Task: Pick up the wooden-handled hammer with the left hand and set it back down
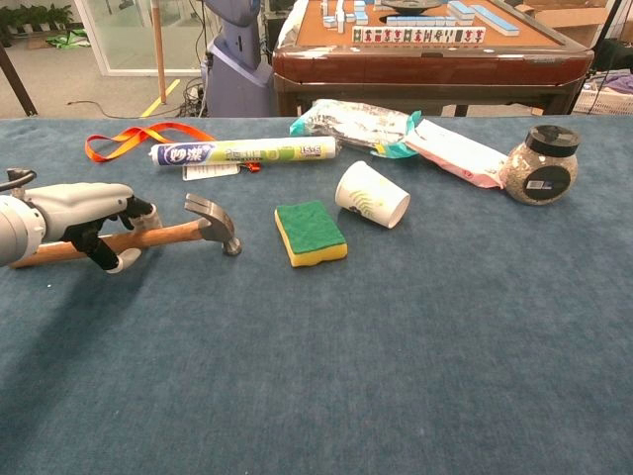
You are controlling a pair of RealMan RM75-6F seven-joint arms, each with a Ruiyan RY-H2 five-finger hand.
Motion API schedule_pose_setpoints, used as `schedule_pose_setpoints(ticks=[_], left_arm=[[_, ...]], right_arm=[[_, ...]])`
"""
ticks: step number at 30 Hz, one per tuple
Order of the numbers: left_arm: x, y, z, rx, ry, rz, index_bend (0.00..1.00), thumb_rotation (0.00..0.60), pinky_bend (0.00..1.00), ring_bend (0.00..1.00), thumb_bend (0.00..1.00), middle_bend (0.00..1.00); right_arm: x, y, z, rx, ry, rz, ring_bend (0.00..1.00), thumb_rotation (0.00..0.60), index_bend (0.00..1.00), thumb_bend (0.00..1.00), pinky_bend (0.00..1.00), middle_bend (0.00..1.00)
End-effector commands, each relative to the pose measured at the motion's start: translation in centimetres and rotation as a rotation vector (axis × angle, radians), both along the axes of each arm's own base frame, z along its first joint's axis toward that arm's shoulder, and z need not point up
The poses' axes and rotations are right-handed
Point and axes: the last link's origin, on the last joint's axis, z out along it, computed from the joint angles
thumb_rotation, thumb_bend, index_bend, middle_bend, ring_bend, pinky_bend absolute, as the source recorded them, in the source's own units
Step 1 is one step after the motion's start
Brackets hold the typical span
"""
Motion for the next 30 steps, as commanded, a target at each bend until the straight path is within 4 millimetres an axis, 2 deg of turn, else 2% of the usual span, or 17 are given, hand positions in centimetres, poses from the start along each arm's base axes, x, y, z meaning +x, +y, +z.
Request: schedule_pose_setpoints(ticks=[1,30], left_arm=[[0.1,0.1,-0.1,0.006,-0.006,-0.001,0.32,0.600,0.12,0.24,0.47,0.36],[0.5,1.1,-1.0,0.047,-0.020,-0.011,0.46,0.600,0.12,0.37,0.47,0.51]], right_arm=[[0.0,0.0,0.0,0.000,-0.001,0.000,0.47,0.600,0.49,0.26,0.42,0.52],[-0.2,0.0,0.1,0.002,-0.008,-0.003,0.47,0.600,0.49,0.26,0.42,0.52]])
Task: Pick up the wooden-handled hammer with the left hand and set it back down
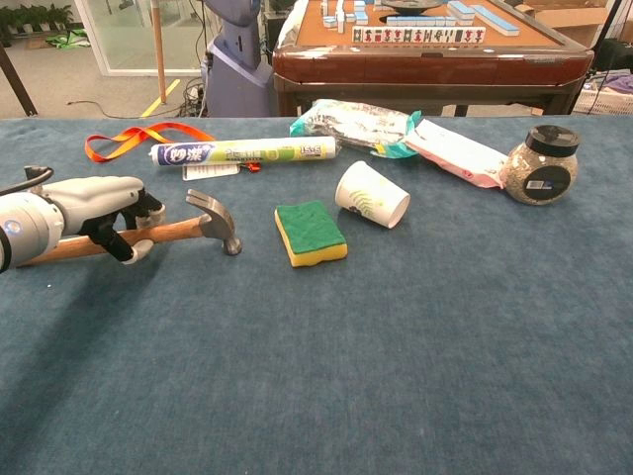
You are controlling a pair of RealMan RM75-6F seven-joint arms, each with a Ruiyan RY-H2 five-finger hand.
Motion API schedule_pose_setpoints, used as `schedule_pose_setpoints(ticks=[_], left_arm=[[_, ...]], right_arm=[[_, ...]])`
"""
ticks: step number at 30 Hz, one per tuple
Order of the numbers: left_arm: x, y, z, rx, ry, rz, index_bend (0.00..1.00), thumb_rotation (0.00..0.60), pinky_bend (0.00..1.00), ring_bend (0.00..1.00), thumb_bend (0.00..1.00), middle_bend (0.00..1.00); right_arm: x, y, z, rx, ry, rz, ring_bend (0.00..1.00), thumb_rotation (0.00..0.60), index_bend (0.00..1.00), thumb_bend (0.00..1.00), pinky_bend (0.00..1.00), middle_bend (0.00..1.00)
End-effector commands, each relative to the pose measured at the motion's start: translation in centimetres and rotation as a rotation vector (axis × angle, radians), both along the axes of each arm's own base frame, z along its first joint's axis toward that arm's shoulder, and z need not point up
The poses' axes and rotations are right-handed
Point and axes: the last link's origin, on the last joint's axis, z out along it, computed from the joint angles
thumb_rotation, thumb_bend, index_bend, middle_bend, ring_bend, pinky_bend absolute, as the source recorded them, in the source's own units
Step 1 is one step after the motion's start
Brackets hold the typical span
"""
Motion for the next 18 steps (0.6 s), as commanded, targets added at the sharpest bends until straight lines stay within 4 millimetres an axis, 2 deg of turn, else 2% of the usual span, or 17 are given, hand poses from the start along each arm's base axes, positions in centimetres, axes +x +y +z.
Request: schedule_pose_setpoints(ticks=[1,12,18], left_arm=[[-0.03,0.01,-0.09,0.002,-0.001,-0.003,0.47,0.600,0.12,0.38,0.47,0.52],[-0.10,0.09,0.23,0.024,-0.032,-0.032,0.56,0.600,0.12,0.43,0.47,0.61],[-0.04,0.12,0.52,0.025,-0.060,-0.048,0.60,0.600,0.12,0.48,0.52,0.65]], right_arm=[[0.01,0.01,0.00,0.001,-0.001,0.000,0.47,0.600,0.49,0.26,0.42,0.52],[0.04,0.05,-0.06,0.005,-0.001,0.002,0.47,0.600,0.49,0.26,0.42,0.52],[0.05,0.05,-0.10,0.008,0.000,0.001,0.47,0.600,0.49,0.26,0.42,0.52]])
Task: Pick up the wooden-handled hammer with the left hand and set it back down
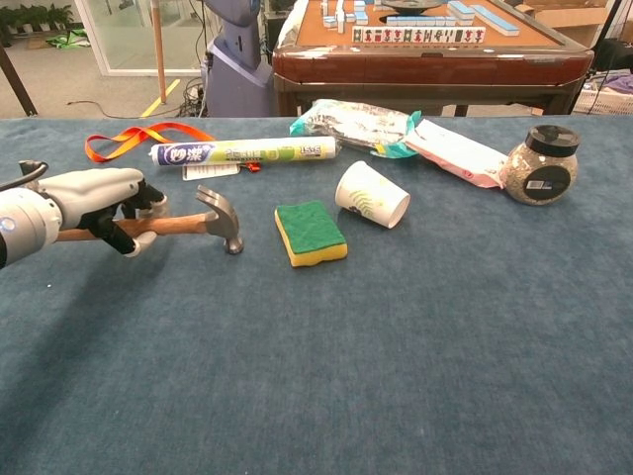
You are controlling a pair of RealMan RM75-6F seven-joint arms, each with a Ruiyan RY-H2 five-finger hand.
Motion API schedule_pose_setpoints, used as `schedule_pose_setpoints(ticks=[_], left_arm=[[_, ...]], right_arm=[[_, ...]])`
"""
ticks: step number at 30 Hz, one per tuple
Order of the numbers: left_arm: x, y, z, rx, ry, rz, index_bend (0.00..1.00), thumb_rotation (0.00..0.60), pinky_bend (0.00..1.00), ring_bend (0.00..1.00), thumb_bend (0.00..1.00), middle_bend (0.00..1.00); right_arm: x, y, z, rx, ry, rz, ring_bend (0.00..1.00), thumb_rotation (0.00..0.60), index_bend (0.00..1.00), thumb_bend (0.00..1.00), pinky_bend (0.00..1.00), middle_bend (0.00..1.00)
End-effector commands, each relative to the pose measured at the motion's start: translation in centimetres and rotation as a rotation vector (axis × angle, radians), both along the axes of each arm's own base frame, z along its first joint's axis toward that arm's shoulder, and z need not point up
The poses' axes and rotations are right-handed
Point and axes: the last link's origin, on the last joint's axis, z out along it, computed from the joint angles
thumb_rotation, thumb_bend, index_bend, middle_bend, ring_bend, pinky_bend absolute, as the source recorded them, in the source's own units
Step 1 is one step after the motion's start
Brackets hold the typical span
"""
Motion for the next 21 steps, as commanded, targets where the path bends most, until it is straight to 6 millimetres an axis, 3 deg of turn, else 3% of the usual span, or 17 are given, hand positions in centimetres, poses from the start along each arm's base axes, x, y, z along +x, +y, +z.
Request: schedule_pose_setpoints(ticks=[1,15,21], left_arm=[[0.0,0.0,0.2,-0.001,-0.019,-0.008,0.61,0.600,0.12,0.49,0.53,0.66],[0.4,0.3,0.7,-0.005,-0.141,-0.044,0.67,0.600,0.13,0.54,0.63,0.72],[0.9,0.6,1.2,-0.002,-0.251,-0.046,0.71,0.600,0.19,0.59,0.68,0.75]], right_arm=[[0.0,0.0,0.0,0.000,0.001,0.000,0.47,0.600,0.49,0.26,0.42,0.52],[0.0,0.0,-0.1,0.005,0.002,-0.002,0.47,0.600,0.49,0.26,0.42,0.52],[0.0,0.0,-0.1,0.006,0.003,-0.002,0.47,0.600,0.49,0.26,0.42,0.52]])
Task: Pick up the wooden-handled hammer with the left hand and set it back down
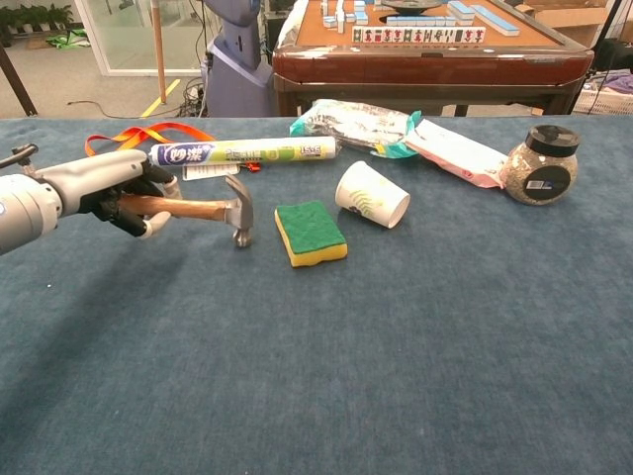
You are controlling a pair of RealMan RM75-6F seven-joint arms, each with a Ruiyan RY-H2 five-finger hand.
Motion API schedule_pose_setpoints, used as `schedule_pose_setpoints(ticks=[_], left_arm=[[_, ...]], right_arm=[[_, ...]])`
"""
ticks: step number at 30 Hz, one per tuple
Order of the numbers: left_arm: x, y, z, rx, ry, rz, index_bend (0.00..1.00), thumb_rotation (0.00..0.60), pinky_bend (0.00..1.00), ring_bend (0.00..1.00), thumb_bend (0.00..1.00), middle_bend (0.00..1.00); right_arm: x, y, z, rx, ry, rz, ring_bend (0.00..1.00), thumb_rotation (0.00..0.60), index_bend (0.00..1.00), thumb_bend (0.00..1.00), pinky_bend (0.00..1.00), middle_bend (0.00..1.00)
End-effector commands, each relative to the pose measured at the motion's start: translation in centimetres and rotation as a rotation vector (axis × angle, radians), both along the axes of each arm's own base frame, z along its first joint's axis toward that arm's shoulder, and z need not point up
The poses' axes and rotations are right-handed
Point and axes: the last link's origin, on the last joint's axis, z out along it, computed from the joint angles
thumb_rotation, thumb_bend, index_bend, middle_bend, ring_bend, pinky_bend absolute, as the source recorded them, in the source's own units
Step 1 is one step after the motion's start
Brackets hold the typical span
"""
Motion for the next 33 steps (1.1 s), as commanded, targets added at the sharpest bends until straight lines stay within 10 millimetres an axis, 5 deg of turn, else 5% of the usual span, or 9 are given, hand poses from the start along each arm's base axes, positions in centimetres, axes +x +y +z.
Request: schedule_pose_setpoints(ticks=[1,7,22,33], left_arm=[[0.2,0.2,0.4,0.000,-0.068,-0.002,0.71,0.600,0.21,0.60,0.68,0.76],[0.7,0.2,0.9,-0.022,-0.163,-0.017,0.73,0.600,0.44,0.63,0.69,0.78],[2.5,-0.2,1.5,-0.067,-0.337,-0.188,0.74,0.600,0.71,0.67,0.69,0.81],[3.7,0.4,0.5,-0.056,-0.314,-0.266,0.75,0.600,0.76,0.68,0.69,0.81]], right_arm=[[0.0,0.0,0.0,0.000,0.000,-0.001,0.47,0.600,0.49,0.26,0.42,0.52],[0.0,0.0,0.0,0.000,0.001,0.000,0.47,0.600,0.49,0.26,0.42,0.52],[0.0,-0.1,-0.2,0.014,0.002,-0.002,0.47,0.600,0.49,0.26,0.42,0.52],[-0.1,-0.1,-0.3,0.016,0.001,-0.005,0.47,0.600,0.49,0.26,0.42,0.52]])
